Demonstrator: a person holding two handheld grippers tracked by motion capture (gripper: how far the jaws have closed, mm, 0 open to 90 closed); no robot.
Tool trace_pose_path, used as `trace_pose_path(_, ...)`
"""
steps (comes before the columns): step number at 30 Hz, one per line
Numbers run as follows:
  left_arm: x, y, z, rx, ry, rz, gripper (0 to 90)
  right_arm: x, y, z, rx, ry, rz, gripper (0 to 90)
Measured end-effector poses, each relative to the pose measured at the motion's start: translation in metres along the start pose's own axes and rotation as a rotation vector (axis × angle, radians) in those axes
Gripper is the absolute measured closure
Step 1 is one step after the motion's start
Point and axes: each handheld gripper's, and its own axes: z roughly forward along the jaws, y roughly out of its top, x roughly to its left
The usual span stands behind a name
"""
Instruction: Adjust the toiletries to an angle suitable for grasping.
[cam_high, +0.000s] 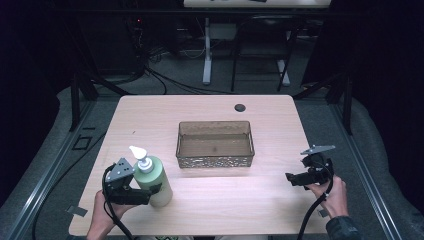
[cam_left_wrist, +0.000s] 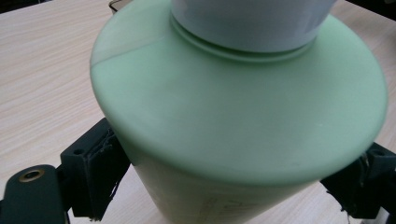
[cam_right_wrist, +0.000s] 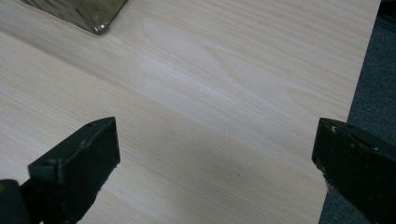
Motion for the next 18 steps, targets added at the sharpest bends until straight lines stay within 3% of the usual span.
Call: trace_pose_path(18, -0.008, 0.015, 0.023, -0.005, -0.017, 0.019, 12.1, -0.002, -0.001, -0.001, 0.003, -0.001, -0.001, 1.1)
